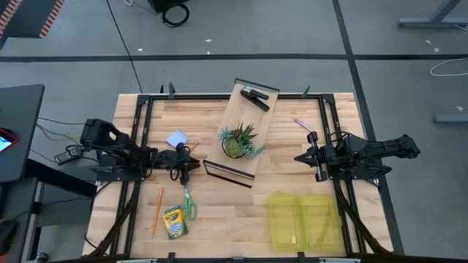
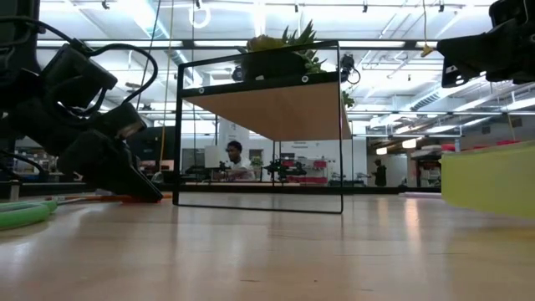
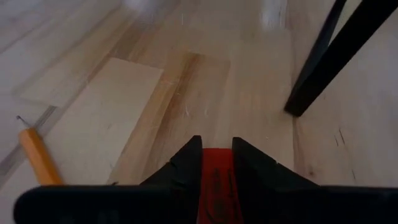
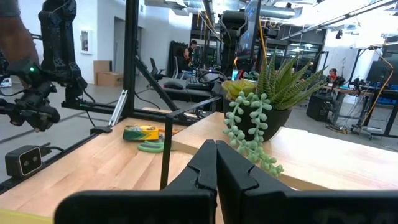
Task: Pack school essentials
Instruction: Put the red eraser into the yellow supply box
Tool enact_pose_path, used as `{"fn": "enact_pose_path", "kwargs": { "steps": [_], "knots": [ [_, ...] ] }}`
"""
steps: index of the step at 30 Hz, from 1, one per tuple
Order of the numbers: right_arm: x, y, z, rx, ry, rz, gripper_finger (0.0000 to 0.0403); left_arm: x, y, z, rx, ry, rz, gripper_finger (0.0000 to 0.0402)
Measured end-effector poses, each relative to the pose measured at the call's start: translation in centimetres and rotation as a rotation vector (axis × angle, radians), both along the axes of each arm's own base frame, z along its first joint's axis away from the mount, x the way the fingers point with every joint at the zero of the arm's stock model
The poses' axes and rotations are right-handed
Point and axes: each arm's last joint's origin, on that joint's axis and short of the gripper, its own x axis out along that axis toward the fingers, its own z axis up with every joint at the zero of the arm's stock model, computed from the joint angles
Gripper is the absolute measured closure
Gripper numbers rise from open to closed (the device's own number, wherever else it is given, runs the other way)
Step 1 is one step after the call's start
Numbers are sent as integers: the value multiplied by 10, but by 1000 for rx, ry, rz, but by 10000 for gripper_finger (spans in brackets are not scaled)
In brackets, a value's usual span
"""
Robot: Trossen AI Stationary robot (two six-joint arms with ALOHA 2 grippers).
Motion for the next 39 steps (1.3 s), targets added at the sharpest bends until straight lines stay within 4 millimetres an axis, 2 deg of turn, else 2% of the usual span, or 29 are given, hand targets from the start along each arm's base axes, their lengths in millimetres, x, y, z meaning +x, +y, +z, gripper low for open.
{"fn": "enact_pose_path", "kwargs": {
  "steps": [8, 19, 24, 29, 34, 39],
  "knots": [
    [0, 0, 0, 0, 0, 0, 395, 2, 0, 6, -84, -54, 30, 313],
    [0, 0, 0, 0, -1, 0, 395, 3, -5, 11, -203, -90, -51, 317],
    [0, 0, 0, 0, 0, 0, 395, 2, -13, 12, -263, -89, -102, 319],
    [0, 0, 0, 0, 0, 0, 395, 8, -27, 17, -324, -105, -186, 316],
    [0, 0, 0, 0, 0, 0, 395, 29, -50, 32, -381, -143, -295, 318],
    [0, 0, 0, 0, 0, 0, 395, 49, -78, 44, -383, -71, -386, 314]
  ]
}}
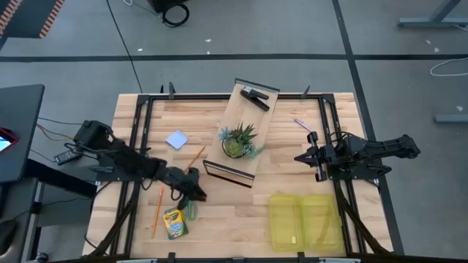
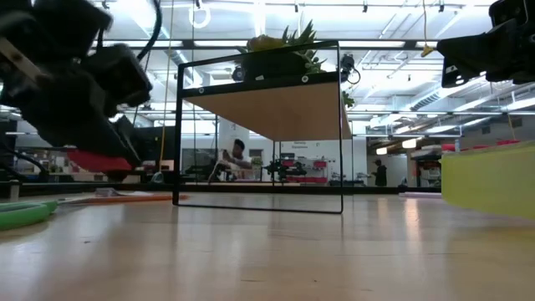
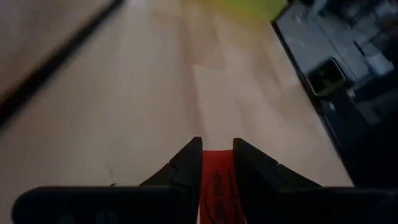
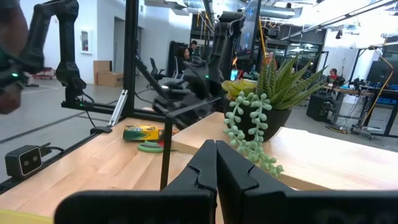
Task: Pack school essentials
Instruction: Put the red eraser into the yellow supply box
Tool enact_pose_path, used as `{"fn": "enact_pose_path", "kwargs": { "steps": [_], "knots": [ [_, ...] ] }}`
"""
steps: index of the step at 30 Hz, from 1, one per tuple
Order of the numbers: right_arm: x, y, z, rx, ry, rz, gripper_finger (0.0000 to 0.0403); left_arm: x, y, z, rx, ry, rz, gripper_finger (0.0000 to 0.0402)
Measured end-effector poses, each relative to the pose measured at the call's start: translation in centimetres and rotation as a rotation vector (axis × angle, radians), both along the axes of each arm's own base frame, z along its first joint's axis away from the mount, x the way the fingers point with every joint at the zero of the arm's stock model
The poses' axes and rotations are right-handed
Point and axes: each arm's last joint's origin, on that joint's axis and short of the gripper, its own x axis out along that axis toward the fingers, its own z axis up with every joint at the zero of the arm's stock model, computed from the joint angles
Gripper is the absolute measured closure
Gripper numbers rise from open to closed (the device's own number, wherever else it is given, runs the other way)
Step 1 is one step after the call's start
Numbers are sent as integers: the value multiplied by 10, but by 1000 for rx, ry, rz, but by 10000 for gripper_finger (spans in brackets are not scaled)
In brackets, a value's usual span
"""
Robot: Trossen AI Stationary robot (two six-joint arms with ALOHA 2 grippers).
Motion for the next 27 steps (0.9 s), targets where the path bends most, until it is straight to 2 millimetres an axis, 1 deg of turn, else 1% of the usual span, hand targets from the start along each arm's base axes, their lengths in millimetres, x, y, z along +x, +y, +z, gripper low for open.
{"fn": "enact_pose_path", "kwargs": {
  "steps": [7, 13, 19, 24, 27],
  "knots": [
    [0, 0, 0, 0, 0, 1, 395, 23, -33, 25, 9, 24, -82, 318],
    [0, 0, 0, 0, 0, 0, 395, 35, -45, 40, 42, 51, -76, 313],
    [0, 0, 0, 0, 0, 1, 395, 46, -57, 49, 43, 48, -77, 317],
    [0, 0, -1, -1, 6, 0, 395, 60, -73, 56, 18, 42, -87, 316],
    [0, 0, -1, -1, 7, 0, 395, 73, -84, 62, 15, 25, -101, 314]
  ]
}}
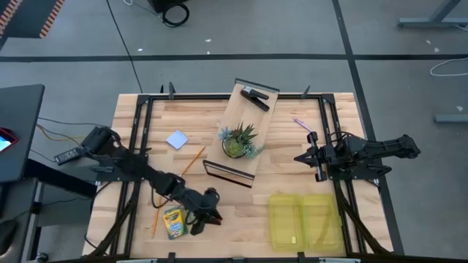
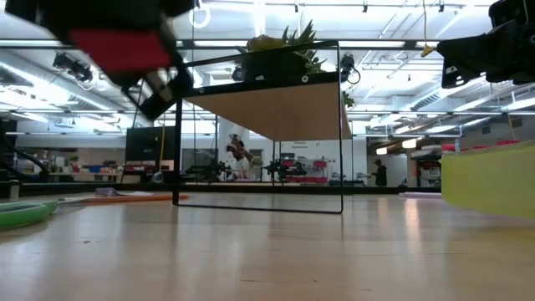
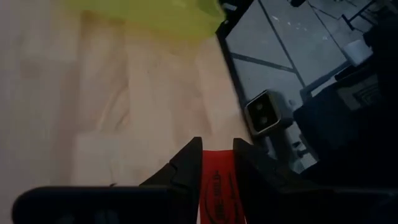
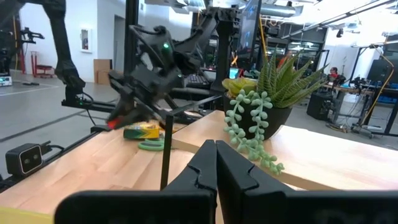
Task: Pack school essentials
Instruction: Put the red eraser into the yellow supply box
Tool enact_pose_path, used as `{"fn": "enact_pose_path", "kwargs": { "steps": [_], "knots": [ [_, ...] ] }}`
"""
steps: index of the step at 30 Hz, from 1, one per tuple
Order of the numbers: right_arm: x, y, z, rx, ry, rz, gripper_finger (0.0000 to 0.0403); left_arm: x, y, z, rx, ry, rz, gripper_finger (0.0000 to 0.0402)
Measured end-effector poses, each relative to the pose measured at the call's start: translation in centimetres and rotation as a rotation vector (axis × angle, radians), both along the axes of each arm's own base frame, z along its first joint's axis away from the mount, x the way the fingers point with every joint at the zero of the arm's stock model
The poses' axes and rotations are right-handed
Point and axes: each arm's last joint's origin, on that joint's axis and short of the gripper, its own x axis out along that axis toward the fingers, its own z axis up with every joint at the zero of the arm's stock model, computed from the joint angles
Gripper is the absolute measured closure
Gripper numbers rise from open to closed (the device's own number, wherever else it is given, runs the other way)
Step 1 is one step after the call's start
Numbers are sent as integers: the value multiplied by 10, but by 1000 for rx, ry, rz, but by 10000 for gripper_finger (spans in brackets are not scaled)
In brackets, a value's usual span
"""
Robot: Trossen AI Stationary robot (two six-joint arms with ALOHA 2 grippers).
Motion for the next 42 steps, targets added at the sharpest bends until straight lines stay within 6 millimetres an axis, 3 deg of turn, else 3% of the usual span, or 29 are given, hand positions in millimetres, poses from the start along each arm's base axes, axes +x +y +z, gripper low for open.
{"fn": "enact_pose_path", "kwargs": {
  "steps": [7, 15, 28, 42],
  "knots": [
    [0, 0, 0, 0, 2, 0, 395, 40, -29, 10, 40, -54, -49, 317],
    [0, 0, -1, -1, 9, 0, 395, 93, -50, 8, 108, -132, -78, 312],
    [0, 0, -3, -4, 32, 0, 395, 163, -49, 24, 96, -219, -11, 314],
    [0, 0, -3, -5, 36, 0, 395, 220, -29, 2, 127, -225, 75, 315]
  ]
}}
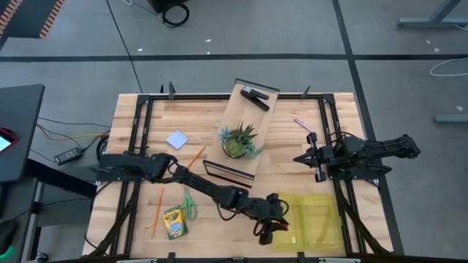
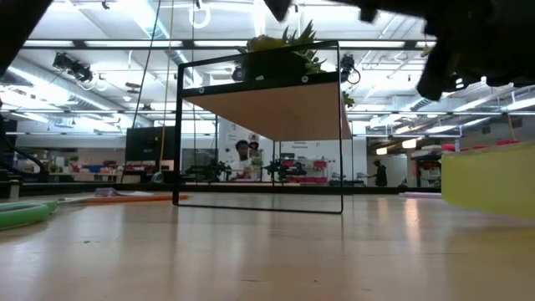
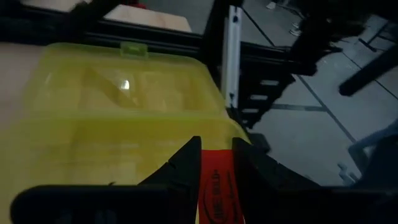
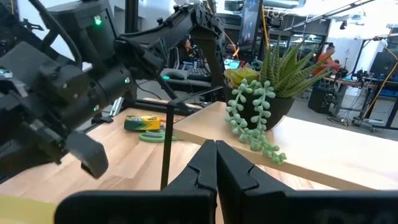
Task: Pack school essentials
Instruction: Put the red eraser into the yellow supply box
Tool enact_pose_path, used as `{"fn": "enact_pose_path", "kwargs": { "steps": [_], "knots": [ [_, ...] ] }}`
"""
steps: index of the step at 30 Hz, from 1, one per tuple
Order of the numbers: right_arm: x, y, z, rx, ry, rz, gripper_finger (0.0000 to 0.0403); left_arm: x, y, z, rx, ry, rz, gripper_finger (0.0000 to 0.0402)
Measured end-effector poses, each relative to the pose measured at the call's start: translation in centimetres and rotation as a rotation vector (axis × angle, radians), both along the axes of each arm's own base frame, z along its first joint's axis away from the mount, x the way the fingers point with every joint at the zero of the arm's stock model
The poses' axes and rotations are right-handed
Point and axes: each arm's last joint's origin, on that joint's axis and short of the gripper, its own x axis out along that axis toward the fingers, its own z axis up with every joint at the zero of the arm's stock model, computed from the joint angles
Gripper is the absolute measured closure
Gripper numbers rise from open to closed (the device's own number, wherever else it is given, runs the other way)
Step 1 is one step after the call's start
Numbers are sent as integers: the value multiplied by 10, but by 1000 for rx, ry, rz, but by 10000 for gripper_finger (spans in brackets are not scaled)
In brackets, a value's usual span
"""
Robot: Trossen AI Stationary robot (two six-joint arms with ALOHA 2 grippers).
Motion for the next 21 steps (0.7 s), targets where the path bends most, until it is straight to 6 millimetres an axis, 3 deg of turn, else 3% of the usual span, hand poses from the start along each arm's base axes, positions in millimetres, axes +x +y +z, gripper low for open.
{"fn": "enact_pose_path", "kwargs": {
  "steps": [8, 16, 21],
  "knots": [
    [0, 0, -1, -1, 6, 0, 395, 13, 26, -20, 115, 3, 39, 314],
    [0, 0, -1, -1, 6, 1, 395, 19, 46, -19, 247, -39, 63, 315],
    [0, 0, -1, -1, 6, 0, 395, 19, 47, -19, 252, -35, 63, 297]
  ]
}}
